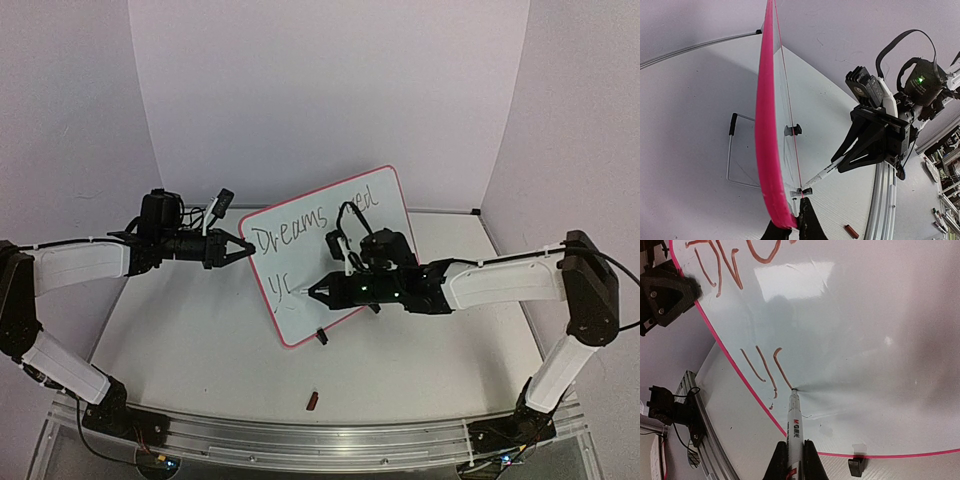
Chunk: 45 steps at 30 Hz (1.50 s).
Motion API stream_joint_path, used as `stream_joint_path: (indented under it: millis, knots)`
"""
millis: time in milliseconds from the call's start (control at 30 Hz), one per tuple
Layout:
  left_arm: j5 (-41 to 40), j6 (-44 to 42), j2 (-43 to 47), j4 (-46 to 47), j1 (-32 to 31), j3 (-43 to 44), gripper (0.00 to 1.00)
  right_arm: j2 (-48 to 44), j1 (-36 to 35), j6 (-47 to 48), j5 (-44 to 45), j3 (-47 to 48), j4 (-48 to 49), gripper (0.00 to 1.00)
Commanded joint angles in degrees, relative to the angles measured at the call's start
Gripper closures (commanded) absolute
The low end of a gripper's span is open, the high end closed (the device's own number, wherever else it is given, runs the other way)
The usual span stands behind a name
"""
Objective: Write a sentence on the whiteboard
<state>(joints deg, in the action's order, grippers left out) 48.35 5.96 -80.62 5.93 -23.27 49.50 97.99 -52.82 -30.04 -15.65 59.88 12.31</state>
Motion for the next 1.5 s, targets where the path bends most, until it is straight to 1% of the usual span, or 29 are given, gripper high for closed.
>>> stream_joint_path:
  millis: [0, 267, 500, 633, 800, 1167, 1467]
  knots:
    - [-2.2, -7.0, -0.4, -3.5, -1.3, 0.1, 1.0, -2.1, 0.3, 0.8, 5.3, 3.3, 0.8, 1.0]
    - [-2.3, -7.0, 0.0, -3.6, -1.4, 0.1, 1.0, -2.1, 0.3, 2.1, 6.3, 5.4, 0.8, 1.0]
    - [-2.3, -7.1, -0.3, -3.6, -1.3, 0.0, 1.0, -1.5, 0.3, 2.3, 4.9, 6.0, 0.8, 1.0]
    - [-2.3, -7.1, -0.4, -3.6, -1.4, 0.1, 1.0, -4.0, 0.3, 2.5, 4.0, 4.5, 0.8, 1.0]
    - [-2.2, -7.0, -0.4, -3.6, -1.3, 0.1, 1.0, -7.1, 0.3, 2.3, 4.9, 2.4, 0.7, 1.0]
    - [-2.3, -7.1, -0.4, -3.6, -1.4, 0.1, 1.0, -2.6, 0.8, 2.0, 2.9, 4.0, 0.7, 1.0]
    - [-2.3, -7.1, -0.6, -3.6, -1.3, 0.1, 1.0, -1.1, 1.1, 1.9, 3.2, 4.5, 0.7, 1.0]
